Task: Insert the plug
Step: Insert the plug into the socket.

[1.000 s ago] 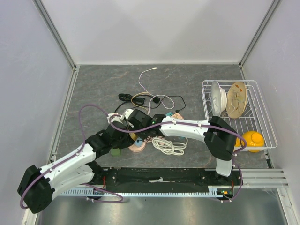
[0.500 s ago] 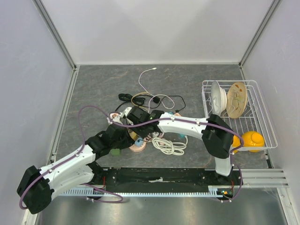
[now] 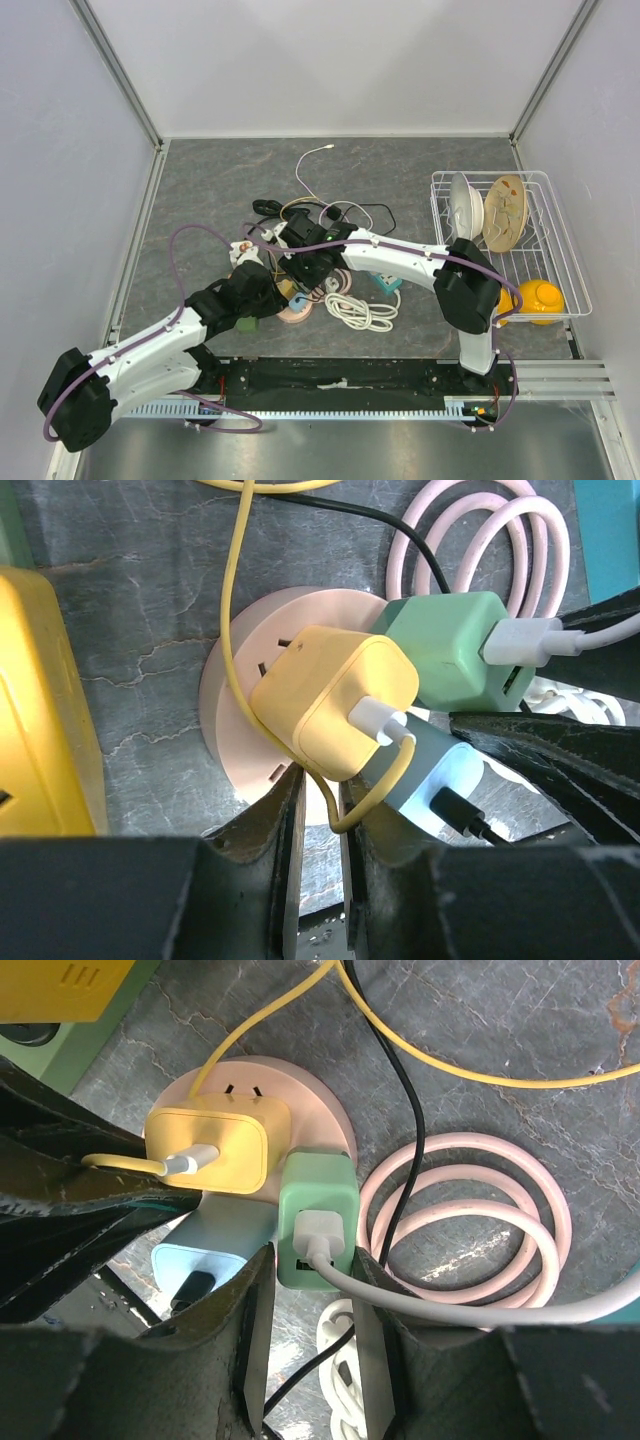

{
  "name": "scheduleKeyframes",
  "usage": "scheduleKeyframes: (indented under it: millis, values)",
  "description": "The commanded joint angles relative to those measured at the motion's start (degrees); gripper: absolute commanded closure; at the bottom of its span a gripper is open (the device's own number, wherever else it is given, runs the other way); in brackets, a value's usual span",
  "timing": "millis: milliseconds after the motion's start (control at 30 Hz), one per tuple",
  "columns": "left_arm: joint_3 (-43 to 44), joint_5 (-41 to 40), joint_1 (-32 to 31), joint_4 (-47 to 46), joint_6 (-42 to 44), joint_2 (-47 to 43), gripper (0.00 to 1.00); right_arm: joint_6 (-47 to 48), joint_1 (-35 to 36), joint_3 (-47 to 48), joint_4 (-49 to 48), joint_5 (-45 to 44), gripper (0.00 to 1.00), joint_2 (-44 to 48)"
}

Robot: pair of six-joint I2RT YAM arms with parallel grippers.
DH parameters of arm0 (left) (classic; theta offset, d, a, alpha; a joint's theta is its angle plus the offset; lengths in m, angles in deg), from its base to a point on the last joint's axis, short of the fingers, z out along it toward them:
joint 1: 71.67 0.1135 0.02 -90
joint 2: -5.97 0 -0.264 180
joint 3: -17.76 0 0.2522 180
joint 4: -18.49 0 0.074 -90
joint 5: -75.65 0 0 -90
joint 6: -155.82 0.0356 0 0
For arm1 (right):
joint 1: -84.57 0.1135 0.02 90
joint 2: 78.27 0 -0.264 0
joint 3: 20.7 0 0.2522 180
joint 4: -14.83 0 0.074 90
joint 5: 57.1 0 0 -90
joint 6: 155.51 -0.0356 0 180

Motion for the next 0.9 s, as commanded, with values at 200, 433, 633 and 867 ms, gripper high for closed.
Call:
scheduleKeyframes:
  millis: [200, 433, 633, 867]
  values:
    - [-0.9, -3.7, -0.1, 0.4, -1.8, 1.0, 0.75, -0.8, -0.8, 2.2, 0.1, 4.4, 0.57, 2.6]
    - [-0.9, -3.6, -0.1, 0.5, -1.6, 1.0, 0.76, -1.0, -1.3, 3.2, -0.8, 5.3, 0.57, 2.3]
    - [-1.1, -3.4, -0.2, 0.4, -1.6, 0.8, 0.76, -0.8, -1.4, 3.6, -1.5, 5.3, 0.57, 1.4]
    - [-1.4, -3.5, -0.2, 0.4, -1.7, 0.5, 0.76, 0.7, -1.4, 1.6, -2.0, 5.8, 0.81, 1.1]
